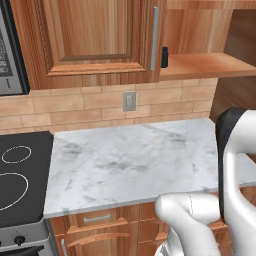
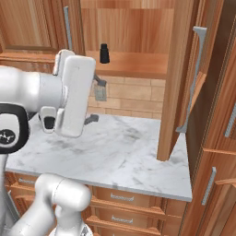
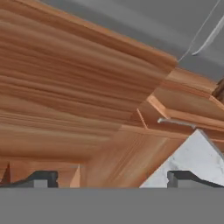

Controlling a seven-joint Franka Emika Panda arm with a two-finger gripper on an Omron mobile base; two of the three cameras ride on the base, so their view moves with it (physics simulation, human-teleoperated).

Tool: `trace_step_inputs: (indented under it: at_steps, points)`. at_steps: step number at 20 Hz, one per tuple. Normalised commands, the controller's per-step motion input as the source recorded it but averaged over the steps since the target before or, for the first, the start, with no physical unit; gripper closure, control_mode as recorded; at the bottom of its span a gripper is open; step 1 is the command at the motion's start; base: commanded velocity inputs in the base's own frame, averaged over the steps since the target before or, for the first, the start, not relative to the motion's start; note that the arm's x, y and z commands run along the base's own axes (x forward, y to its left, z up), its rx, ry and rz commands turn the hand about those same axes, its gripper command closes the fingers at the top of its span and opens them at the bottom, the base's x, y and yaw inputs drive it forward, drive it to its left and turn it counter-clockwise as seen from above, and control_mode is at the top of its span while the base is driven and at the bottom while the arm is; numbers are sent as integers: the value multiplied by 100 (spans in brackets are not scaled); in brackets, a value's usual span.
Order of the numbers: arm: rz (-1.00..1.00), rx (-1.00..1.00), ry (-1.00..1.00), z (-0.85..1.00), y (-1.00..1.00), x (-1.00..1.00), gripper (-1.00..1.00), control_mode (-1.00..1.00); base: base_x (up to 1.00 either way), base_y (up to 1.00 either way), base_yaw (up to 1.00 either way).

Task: Move the oil and vinegar bottle and shaker from the cabinet to the dining counter.

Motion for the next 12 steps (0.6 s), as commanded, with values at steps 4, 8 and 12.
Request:
trace_step_inputs:
  at_steps: [4, 8, 12]
  points:
    - [60, -9, 15, 5, 56, -4, -100, -100, 0, 0, 0]
    - [61, -13, 18, 7, 51, -2, -100, -100, 0, 0, 0]
    - [58, -15, 19, 8, 49, -1, -100, -100, 0, 0, 0]
